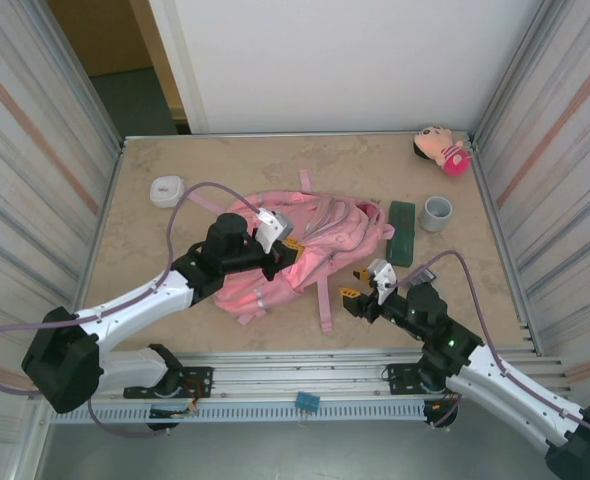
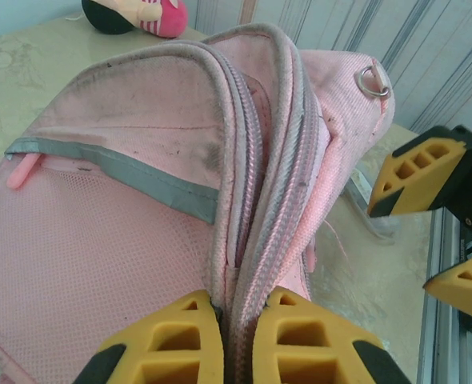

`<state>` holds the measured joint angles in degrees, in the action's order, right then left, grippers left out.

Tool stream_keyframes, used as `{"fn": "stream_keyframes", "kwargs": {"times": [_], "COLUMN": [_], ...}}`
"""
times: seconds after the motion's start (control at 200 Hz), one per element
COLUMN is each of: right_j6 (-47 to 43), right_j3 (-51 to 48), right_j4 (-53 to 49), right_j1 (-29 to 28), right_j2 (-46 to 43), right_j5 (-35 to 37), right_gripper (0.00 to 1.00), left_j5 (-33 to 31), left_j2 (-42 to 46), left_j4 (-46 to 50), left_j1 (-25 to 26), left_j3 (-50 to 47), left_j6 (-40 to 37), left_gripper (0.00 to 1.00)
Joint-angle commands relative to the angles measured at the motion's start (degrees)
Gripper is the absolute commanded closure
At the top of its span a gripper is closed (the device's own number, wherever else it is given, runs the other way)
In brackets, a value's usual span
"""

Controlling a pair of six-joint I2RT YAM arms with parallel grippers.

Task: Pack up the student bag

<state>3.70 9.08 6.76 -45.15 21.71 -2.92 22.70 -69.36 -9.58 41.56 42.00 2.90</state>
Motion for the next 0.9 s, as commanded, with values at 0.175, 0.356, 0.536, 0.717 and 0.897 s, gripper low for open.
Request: {"fn": "stream_keyframes", "kwargs": {"times": [0.175, 0.356, 0.536, 0.717, 0.897], "right_j6": [-6.1, -8.3, -8.6, -7.7, -6.1], "right_j3": [0.2, 2.1, 3.6, 5.4, 6.9], "right_j4": [11.5, 16.0, 21.8, 27.3, 29.9], "right_j1": [-0.8, -0.9, -0.9, -0.9, -0.8], "right_j2": [6.1, 12.8, 20.6, 27.7, 32.5], "right_j5": [2.0, 2.5, 3.7, 6.8, 8.9], "right_gripper": [0.46, 0.46, 0.47, 0.49, 0.59], "left_j5": [4.4, 4.6, 5.4, 7.0, 7.8], "left_j2": [-0.2, -0.3, -0.4, -0.4, -0.2], "left_j4": [-6.7, -6.8, -7.0, -7.3, -7.9], "left_j1": [-0.3, -0.3, -0.3, -0.3, -0.3], "left_j3": [4.6, 4.9, 5.2, 5.2, 4.8], "left_j6": [3.6, 3.6, 3.5, 3.5, 3.5], "left_gripper": [1.0, 1.0, 1.0, 1.0, 1.0]}}
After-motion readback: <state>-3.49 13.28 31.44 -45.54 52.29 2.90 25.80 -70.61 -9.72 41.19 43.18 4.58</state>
